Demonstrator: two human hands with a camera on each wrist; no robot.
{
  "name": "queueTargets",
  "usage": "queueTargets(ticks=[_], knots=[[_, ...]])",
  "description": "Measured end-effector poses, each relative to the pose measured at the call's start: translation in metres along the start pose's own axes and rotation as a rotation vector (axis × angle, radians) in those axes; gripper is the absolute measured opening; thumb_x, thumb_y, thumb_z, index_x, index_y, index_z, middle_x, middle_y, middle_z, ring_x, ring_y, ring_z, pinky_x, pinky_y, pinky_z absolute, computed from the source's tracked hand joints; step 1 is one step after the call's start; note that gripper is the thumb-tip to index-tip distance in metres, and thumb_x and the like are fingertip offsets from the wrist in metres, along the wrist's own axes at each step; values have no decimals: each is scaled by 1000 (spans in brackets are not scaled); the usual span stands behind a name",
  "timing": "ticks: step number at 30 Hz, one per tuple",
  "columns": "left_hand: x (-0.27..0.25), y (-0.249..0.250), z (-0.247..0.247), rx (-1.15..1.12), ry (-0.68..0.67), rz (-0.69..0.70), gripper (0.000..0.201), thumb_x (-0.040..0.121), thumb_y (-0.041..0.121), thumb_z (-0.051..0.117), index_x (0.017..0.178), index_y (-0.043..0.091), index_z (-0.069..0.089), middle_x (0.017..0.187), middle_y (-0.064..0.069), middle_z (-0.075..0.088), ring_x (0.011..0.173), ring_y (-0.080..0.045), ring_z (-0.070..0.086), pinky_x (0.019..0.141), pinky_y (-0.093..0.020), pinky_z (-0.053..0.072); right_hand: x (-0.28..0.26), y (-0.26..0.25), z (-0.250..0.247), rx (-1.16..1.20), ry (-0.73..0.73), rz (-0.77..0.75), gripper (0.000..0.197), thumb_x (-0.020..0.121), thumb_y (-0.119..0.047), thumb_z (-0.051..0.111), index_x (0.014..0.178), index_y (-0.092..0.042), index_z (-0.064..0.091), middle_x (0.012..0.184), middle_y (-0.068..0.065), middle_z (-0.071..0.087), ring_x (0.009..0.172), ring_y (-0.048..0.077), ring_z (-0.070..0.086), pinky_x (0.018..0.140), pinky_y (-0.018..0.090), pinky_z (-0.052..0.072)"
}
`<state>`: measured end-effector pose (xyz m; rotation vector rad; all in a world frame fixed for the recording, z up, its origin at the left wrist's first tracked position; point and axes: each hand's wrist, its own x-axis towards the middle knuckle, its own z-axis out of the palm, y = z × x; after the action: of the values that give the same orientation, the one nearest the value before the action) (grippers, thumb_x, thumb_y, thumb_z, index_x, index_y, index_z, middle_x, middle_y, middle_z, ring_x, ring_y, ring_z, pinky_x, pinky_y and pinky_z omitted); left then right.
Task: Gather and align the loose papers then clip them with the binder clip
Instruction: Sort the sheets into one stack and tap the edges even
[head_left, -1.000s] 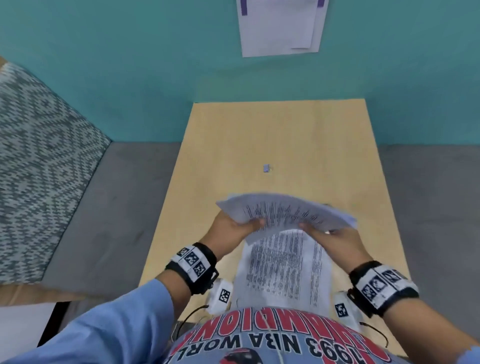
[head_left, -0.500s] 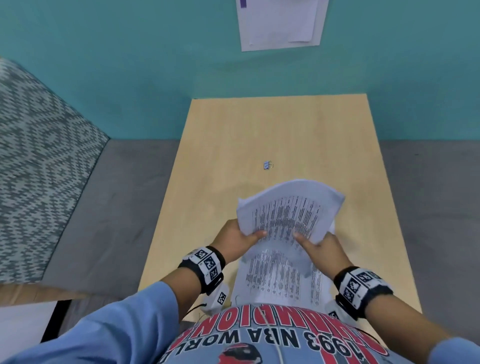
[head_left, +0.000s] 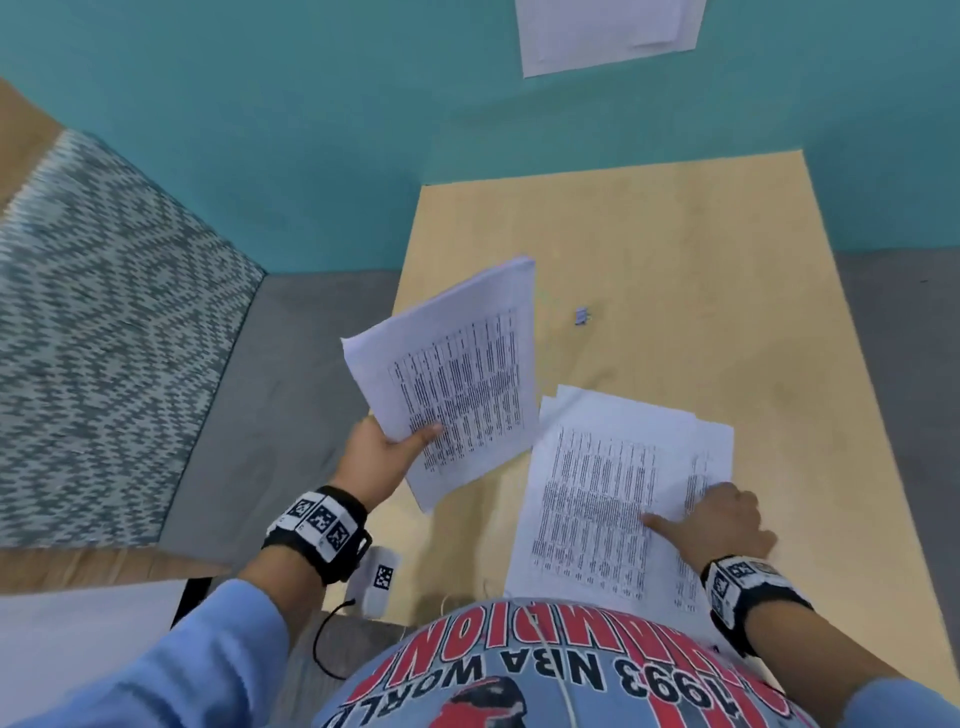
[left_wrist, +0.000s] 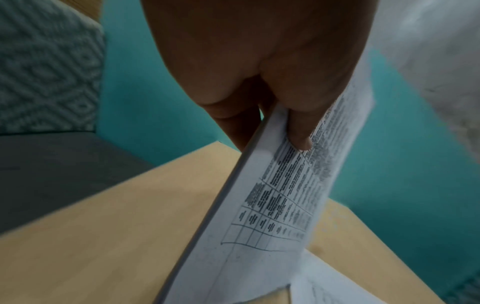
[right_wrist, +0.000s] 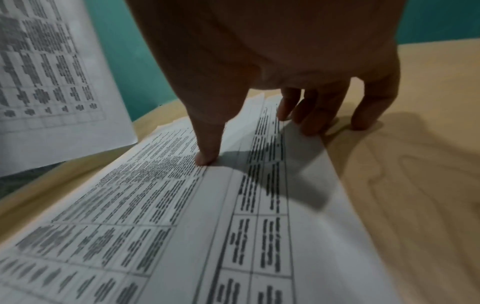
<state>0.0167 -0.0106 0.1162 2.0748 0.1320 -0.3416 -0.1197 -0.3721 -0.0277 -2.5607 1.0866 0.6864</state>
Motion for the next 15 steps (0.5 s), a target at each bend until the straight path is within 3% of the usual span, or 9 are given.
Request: queueTargets(ticks=[2, 4, 7, 10, 11, 13, 14, 15], knots=[[-2, -7, -14, 20, 36, -12, 41, 91, 32, 84, 94, 70, 71, 115, 16, 76, 117, -21, 73, 103, -47, 58, 4, -3, 3, 0, -45, -13, 104, 58, -91, 67, 129, -15, 59, 125, 14, 55, 115, 33, 60, 97, 48, 47], [-1, -13, -23, 30, 61, -25, 45, 90, 33, 84, 90, 75, 68, 112, 18, 75, 115, -22, 73, 103, -52, 59, 10, -4, 4, 62, -78, -2, 82, 67, -82, 72, 125, -25, 67, 128, 14, 55, 117, 34, 60, 102, 48, 43], [2, -17, -28, 46, 64, -20, 41, 90, 35, 84, 92, 73, 69, 115, 13, 77, 114, -20, 73, 104, -53, 59, 15, -3, 1, 99, -137, 11, 60, 75, -71, 75, 117, -29, 73, 131, 15, 55, 113, 34, 63, 104, 47, 45], [7, -19, -26, 28, 56, -30, 28, 90, 31, 84, 95, 58, 76, 116, 10, 78, 113, -18, 74, 104, -52, 59, 17, 2, -3, 173, -127, -2, 26, 79, -57, 79, 85, -33, 71, 119, 10, 65, 96, 32, 68, 98, 46, 52], [7, -18, -24, 21, 52, -39, 23, 90, 30, 84, 96, 51, 76, 116, 9, 79, 112, -17, 74, 104, -51, 59, 18, 6, -3, 225, -108, -22, 21, 82, -46, 81, 78, -30, 68, 110, 9, 69, 89, 30, 68, 93, 44, 55], [8, -17, -21, 11, 39, -46, 21, 90, 30, 84, 100, 44, 73, 113, 10, 78, 108, -13, 74, 104, -47, 59, 19, 17, -4, 324, -38, -49, 13, 87, -22, 79, 81, -20, 67, 99, 14, 73, 79, 30, 66, 81, 41, 58], [8, -16, -20, 5, 35, -48, 21, 91, 30, 84, 103, 42, 71, 112, 10, 77, 106, -12, 73, 103, -45, 58, 20, 22, -4, 345, 3, -40, 14, 85, -19, 80, 89, -13, 68, 100, 18, 72, 80, 32, 66, 81, 43, 59], [8, -16, -18, 1, 33, -48, 23, 90, 30, 83, 105, 40, 70, 112, 9, 77, 105, -12, 73, 103, -43, 58, 22, 28, -3, 353, 48, -8, 32, 80, -24, 85, 100, -7, 66, 106, 22, 69, 89, 36, 65, 84, 46, 58]])
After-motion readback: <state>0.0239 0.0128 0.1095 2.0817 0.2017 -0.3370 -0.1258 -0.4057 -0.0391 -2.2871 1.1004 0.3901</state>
